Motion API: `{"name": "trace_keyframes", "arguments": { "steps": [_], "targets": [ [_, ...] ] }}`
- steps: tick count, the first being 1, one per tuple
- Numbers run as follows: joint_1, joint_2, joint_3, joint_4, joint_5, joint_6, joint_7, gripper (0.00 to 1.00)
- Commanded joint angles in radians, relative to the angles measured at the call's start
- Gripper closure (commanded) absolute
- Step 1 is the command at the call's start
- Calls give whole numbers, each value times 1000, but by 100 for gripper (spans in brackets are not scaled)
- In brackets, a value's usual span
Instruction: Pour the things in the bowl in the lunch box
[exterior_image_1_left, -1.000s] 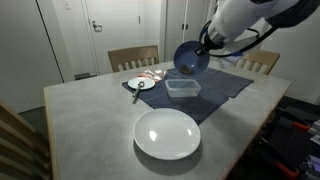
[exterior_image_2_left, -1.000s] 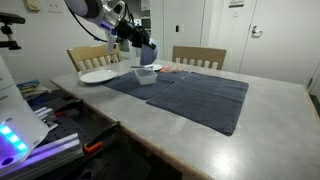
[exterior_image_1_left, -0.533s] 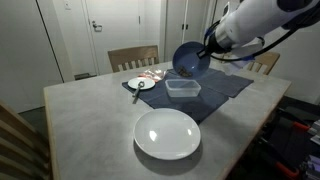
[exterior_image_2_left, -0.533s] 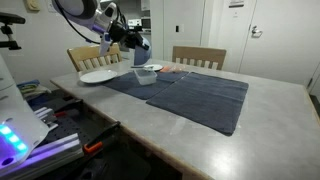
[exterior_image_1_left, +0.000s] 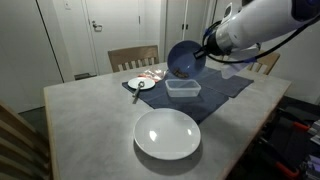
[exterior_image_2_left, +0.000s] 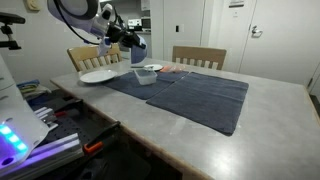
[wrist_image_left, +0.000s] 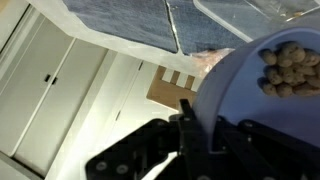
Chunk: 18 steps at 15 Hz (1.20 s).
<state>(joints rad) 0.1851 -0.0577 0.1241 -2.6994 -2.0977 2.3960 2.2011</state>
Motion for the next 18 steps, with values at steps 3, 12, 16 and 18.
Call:
{"name": "trace_keyframes", "arguments": {
  "steps": [3,12,16,18],
  "targets": [
    [-11,92,6,38,-117,-71,118,98],
    [-30,161,12,67,-231,-155,296,98],
    [-46,200,8,99,-302,-187,366,98],
    [-56,226,7,114,-334,-213,392,98]
  ]
}}
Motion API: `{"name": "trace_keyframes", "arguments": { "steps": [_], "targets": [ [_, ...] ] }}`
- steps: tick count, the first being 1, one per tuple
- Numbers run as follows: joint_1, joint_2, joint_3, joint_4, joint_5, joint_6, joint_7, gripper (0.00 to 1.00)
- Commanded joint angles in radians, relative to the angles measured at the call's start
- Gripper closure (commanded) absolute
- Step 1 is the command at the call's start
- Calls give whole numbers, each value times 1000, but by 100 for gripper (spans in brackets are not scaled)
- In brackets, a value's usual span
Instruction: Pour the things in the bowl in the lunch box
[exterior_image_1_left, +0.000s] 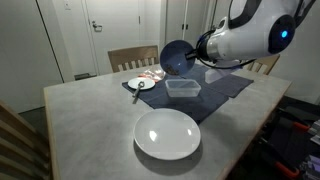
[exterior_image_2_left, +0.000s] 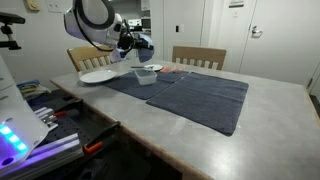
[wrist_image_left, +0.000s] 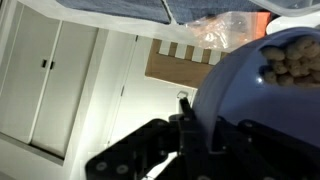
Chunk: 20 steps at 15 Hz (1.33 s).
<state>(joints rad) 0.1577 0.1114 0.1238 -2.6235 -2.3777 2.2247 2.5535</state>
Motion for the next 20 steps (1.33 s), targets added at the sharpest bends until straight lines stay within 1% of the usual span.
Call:
{"name": "trace_keyframes", "arguments": {
  "steps": [1,4,9,11,13,14,20],
  "targets": [
    [-36,72,5,44,-66,-54,46,98],
    [-59,104,1,51,-76,-75,40,98],
    [-89,134,1,56,-71,-75,30,98],
    [-96,143,0,60,-62,-74,18,98],
    [-102,143,-2,61,-29,-59,-18,98],
    [-98,127,10,42,-42,-65,17,91],
    [-103,133,10,44,-40,-65,7,91]
  ]
}}
